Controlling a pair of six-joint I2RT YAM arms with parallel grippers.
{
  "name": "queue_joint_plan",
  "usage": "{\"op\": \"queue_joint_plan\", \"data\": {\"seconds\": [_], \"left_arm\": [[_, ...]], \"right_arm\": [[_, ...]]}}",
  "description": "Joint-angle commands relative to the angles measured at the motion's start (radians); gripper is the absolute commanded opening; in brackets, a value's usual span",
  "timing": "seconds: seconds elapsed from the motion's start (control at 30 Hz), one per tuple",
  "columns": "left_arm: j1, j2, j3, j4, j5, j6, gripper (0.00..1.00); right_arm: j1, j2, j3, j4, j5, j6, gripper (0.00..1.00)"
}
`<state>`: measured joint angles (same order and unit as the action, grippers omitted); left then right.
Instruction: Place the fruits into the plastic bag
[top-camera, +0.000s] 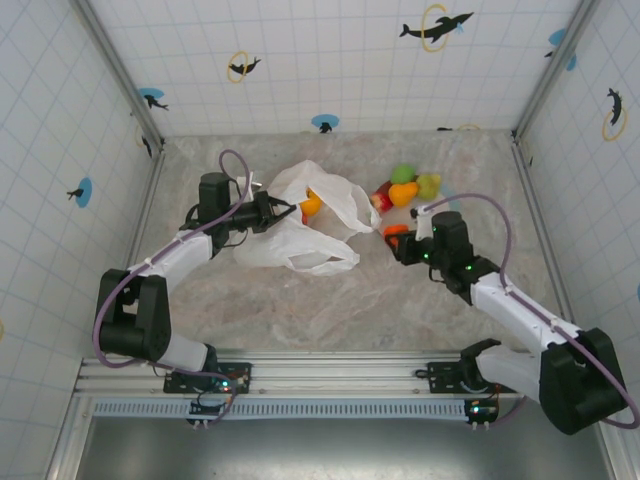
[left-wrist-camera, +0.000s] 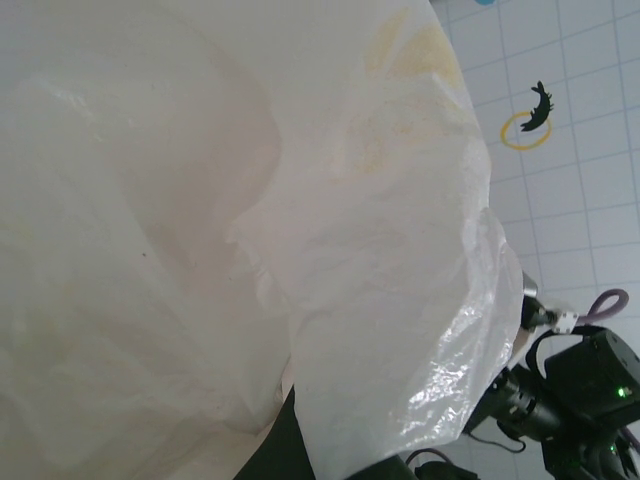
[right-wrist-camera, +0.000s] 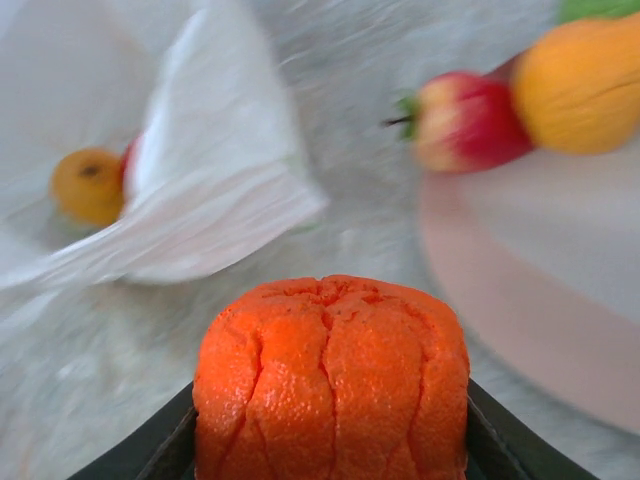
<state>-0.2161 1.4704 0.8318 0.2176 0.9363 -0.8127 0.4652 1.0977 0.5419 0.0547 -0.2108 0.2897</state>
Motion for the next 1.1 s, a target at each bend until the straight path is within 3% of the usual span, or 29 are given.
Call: {"op": "queue_joint_plan", "data": {"seconds": [0.0,0.17,0.4,0.63,1.07], "left_arm": [[-0.004,-0.008,-0.009,0.006,0.029,0.006,0.00],[-0.006,-0.007,-0.009,0.008,0.029,0.006,0.00],[-0.006,-0.006,-0.011,0.008,0.035,0.006,0.00],[-0.008,-0.006,-0.010,0.008,0.039,0.003,0.00],[-0.020,-0.018,-0.010,0.015,0.038,0.004,0.00]], "right_arm": [[0.083,0.022,0.005,0.107,-0.072,0.022,0.50],[0.162,0.130,0.112,0.177,-0.116,0.045,0.50],[0.168,0.212,0.219,0.316,-0.117,0.128,0.50],[0.201,0.311,0.304,0.344,-0.119,0.151,0.50],[0.326,0.582,0.499,0.168,0.098,0.042,0.52]]}}
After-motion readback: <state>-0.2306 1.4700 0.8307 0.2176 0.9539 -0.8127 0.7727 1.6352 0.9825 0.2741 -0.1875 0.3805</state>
